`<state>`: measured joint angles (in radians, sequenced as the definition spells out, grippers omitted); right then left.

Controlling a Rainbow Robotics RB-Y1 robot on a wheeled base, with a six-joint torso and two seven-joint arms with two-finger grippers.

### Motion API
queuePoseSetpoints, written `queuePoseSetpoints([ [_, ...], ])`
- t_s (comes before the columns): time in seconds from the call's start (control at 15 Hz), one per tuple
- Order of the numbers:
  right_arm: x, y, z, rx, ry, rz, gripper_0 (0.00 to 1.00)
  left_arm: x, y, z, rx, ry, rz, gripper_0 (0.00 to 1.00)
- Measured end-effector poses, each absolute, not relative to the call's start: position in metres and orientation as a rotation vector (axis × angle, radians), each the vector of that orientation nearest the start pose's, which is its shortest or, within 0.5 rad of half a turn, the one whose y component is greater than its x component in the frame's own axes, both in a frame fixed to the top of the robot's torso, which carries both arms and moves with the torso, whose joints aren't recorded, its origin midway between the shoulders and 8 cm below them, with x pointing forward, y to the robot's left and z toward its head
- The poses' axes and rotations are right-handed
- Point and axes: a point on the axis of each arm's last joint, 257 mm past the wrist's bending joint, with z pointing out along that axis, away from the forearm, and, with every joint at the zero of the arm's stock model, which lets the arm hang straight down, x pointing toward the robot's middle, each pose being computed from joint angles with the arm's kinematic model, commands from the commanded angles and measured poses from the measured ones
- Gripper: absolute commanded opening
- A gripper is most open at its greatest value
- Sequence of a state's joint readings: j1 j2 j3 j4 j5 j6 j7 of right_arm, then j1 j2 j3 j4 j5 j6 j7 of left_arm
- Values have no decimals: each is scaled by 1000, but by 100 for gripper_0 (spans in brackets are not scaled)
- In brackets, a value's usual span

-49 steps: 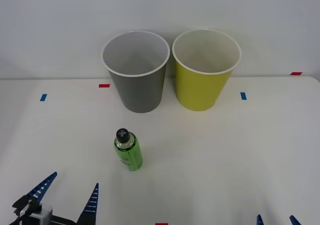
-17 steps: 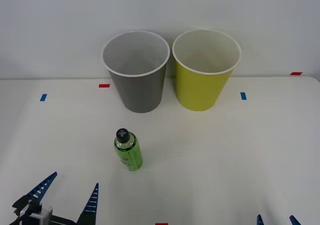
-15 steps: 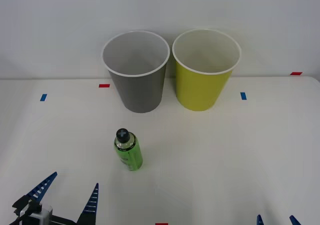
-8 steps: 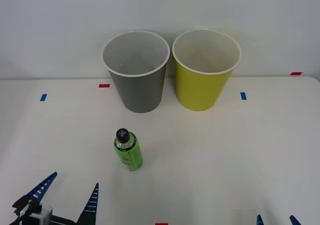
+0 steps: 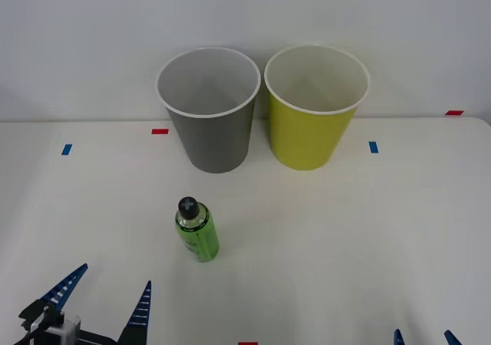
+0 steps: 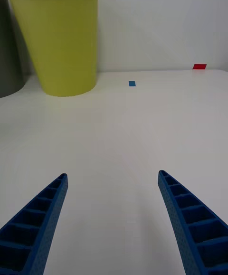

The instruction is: Put cans in the gray bin and PET bottles in the light green bin.

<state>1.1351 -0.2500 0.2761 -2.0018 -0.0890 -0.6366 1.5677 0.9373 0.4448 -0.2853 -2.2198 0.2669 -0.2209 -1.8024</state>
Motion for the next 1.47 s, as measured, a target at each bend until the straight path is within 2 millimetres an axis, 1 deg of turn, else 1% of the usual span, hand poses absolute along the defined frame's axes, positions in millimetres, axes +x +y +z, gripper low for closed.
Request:
queuePoseSetpoints([
  [0.33,198,-248,-269,34,1629,-10,65,273,222,-246,264,1694,-15,100],
  [0.4,198,-248,-269,34,1629,-10,65,270,223,-258,266,1719,-16,100],
  [0.47,198,-248,-269,34,1629,-10,65,271,223,-258,266,1712,-17,100],
  [0.6,198,-248,-269,34,1629,-10,65,271,224,-251,277,1684,-23,100],
  [0.73,198,-248,-269,34,1629,-10,65,269,221,-250,323,1675,-37,100],
  [0.93,198,-248,-269,34,1629,-10,65,268,205,-248,437,1654,-109,100],
  [1.07,198,-248,-269,34,1629,-10,65,270,192,-246,523,1633,-167,100],
  [1.2,198,-248,-269,34,1629,-10,65,273,181,-242,557,1619,-222,100],
  [1.33,198,-248,-269,34,1629,-10,65,276,173,-246,575,1621,-267,100],
  [1.47,198,-248,-269,34,1629,-10,65,285,167,-249,584,1611,-296,100],
])
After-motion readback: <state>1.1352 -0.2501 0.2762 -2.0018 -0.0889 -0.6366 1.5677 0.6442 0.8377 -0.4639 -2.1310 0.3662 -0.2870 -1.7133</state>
